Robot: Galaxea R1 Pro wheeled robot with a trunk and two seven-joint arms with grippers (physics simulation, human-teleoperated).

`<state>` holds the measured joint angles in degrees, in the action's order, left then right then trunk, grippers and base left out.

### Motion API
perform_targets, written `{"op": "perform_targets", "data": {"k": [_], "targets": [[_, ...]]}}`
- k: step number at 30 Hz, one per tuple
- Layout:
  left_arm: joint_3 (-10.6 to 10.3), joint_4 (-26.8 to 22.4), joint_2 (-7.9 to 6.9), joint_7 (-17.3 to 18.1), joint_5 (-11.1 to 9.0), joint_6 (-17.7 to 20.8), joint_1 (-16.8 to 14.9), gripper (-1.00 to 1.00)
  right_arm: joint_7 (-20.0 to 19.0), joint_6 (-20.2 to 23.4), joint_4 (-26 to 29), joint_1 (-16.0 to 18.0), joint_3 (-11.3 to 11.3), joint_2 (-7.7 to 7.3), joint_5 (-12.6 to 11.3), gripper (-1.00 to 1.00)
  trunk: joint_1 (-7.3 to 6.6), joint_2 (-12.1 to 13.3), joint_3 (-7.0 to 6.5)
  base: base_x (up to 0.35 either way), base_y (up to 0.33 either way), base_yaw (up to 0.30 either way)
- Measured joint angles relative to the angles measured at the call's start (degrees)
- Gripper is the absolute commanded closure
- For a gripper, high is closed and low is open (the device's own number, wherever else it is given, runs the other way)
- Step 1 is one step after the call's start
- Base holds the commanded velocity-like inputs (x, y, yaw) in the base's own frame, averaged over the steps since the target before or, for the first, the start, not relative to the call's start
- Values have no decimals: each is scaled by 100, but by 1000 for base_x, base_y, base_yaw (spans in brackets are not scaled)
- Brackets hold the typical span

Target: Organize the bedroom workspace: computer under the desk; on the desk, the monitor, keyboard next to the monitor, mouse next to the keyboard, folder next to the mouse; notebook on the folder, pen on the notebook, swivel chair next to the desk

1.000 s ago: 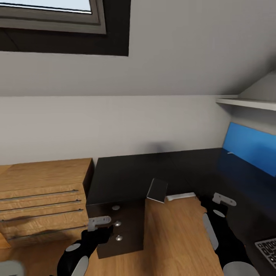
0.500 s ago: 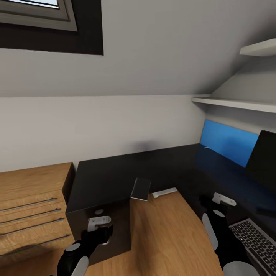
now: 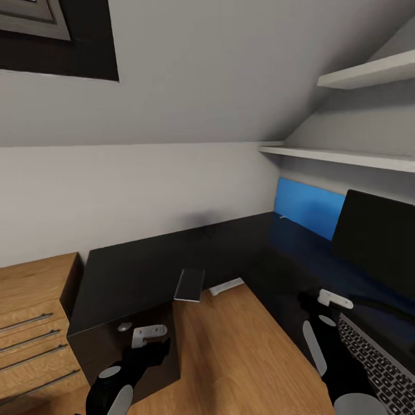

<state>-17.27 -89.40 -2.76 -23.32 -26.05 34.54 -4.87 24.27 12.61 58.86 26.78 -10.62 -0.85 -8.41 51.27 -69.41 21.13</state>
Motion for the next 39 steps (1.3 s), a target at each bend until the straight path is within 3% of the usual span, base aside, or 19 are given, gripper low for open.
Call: {"op": "perform_targets", "data": {"k": [9,14,28,39], "targets": [[0,0,0,0,2,0,0,-100,-6,2,14,0,93,25,-15,100,0,0,0,0,0,-7],[0,3,0,0,8,-5,0,-100,20,8,29,0,374,28,-44,100,-2,0,0,70,0,0],[-27,17,9,0,19,-9,0,-100,11,0,-27,0,353,11,-8,100,0,0,0,163,-25,0],[-196,25,9,0,19,-12,0,-100,13,-15,-831,35,320,-49,-9,100,0,0,0,110,-18,0]]}}
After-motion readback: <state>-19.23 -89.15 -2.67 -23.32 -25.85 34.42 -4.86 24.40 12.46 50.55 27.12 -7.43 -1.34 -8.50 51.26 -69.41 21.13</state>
